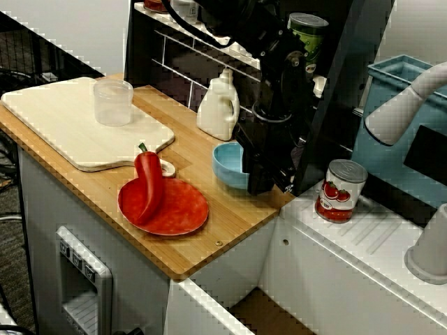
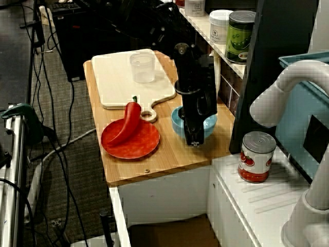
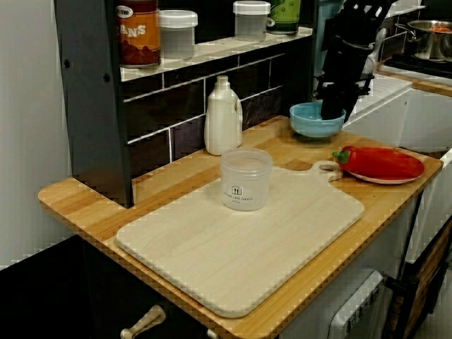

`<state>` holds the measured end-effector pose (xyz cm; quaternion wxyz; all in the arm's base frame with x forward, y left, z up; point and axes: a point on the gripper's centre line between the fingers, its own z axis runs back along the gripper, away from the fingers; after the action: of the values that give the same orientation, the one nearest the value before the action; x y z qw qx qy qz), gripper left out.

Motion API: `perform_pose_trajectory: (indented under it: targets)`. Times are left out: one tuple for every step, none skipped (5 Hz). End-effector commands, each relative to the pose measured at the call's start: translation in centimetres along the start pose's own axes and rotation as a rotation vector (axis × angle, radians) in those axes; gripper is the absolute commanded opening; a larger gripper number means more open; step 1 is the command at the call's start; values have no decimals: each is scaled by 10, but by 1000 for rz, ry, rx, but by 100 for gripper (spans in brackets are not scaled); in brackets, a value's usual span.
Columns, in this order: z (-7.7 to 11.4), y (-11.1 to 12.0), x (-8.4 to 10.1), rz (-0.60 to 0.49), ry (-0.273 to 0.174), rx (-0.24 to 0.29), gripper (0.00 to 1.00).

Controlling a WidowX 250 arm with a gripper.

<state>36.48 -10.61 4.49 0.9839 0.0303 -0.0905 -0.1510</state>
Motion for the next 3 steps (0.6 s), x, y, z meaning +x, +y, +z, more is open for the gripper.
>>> perform_pose_trajectory:
  targets:
    - [44,10,11,24,-103,-8,0]
    - [51,13,8,27,-109,-19,0]
    - [56,15,5,32,-113,-26,0]
